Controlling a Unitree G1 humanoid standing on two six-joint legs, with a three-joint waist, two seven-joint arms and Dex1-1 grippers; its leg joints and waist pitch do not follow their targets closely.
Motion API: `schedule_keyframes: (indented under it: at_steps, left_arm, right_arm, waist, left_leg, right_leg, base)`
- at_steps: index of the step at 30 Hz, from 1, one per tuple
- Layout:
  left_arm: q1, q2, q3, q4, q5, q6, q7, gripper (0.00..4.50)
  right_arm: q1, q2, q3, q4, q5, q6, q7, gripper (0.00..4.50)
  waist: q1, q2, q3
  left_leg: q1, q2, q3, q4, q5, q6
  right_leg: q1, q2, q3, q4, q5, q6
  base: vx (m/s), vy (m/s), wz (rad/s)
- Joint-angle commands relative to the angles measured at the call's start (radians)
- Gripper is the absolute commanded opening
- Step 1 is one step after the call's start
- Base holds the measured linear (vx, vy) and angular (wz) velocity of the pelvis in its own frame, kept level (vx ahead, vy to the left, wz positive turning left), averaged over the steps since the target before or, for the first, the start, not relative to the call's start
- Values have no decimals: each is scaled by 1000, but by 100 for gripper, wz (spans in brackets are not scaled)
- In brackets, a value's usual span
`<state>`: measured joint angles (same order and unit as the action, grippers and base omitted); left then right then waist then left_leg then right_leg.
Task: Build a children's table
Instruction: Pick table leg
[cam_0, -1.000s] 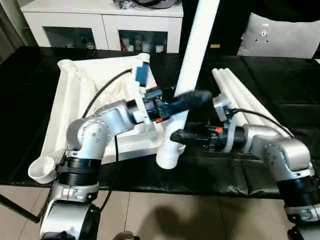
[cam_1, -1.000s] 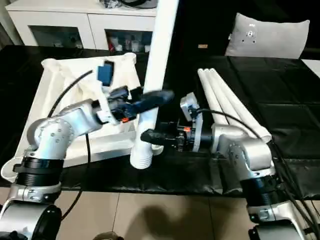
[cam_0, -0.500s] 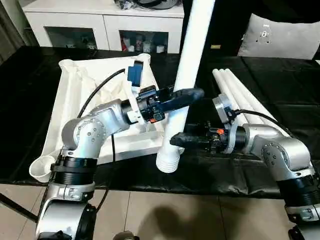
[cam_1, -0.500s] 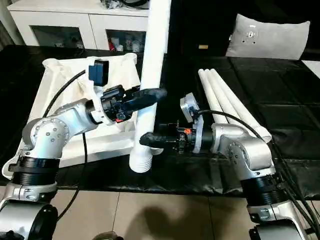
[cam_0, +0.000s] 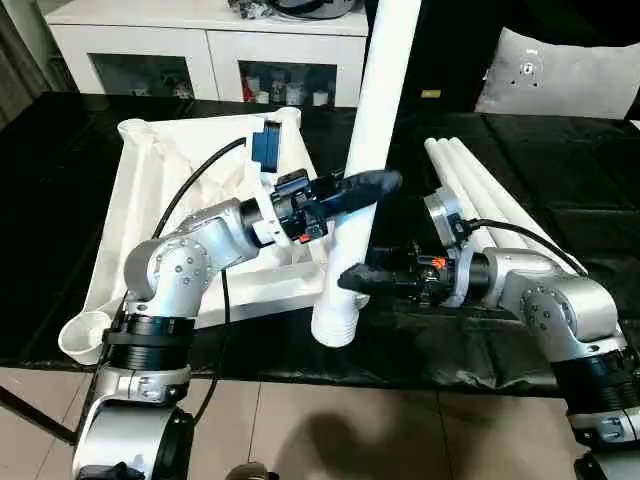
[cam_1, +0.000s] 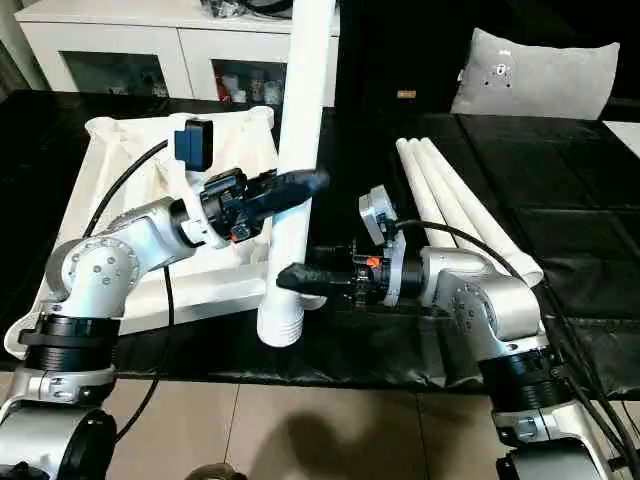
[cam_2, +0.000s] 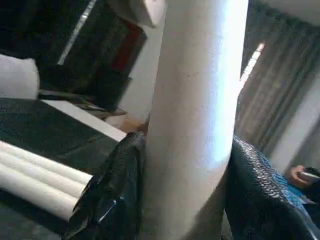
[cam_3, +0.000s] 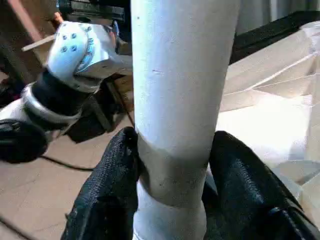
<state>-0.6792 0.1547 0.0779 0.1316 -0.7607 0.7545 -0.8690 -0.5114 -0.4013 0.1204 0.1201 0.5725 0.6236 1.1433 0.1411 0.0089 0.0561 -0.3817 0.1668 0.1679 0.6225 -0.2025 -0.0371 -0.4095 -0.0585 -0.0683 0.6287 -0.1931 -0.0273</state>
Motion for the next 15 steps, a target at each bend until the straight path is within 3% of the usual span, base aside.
schedule_keyframes:
  at_steps: [1,6,10,11,13,15]
  left_arm:
    - [-12,2,17,9,19,0,45,194]
    - [-55,7,18,56,139,2,273,184]
    - [-73,-14,44,60,172,0,388,181]
    - [-74,-15,41,53,188,0,411,180]
    - [-73,-16,30,35,201,5,425,180]
    - [-72,-24,28,21,201,13,440,180]
  right_arm:
    - [-22,0,-64,26,-33,-23,-76,253]
    - [-39,23,-136,57,-29,-60,-176,308]
    - [-37,23,-164,42,-36,-74,-235,340]
    - [-36,27,-173,36,-56,-98,-273,346]
    - [-34,39,-185,31,-99,-150,-338,363]
    - [-36,35,-177,31,-135,-140,-382,383]
  waist:
    - [-1,-10,-76]
    - [-4,-11,-78]
    - [0,-14,-80]
    - [-2,-20,-81]
    - [-1,-18,-79]
    - [-1,-15,-78]
  left_leg:
    - [10,58,-19,-63,-19,57]
    - [13,58,-18,-63,-23,45]
    - [10,57,-18,-60,7,56]
    - [9,58,-18,-60,15,58]
    - [9,55,-16,-59,15,62]
    - [9,55,-16,-61,9,53]
  right_leg:
    - [65,-91,53,-67,-107,-204]
    - [64,-87,53,-65,-89,-196]
    - [66,-89,53,-60,-53,-202]
    - [66,-89,52,-59,-40,-203]
    - [65,-88,52,-61,-52,-201]
    - [64,-89,52,-63,-76,-197]
  base:
    - [0,0,0]
    - [0,0,0]
    - [0,0,0]
    - [0,0,0]
    - [0,0,0]
    - [0,0,0]
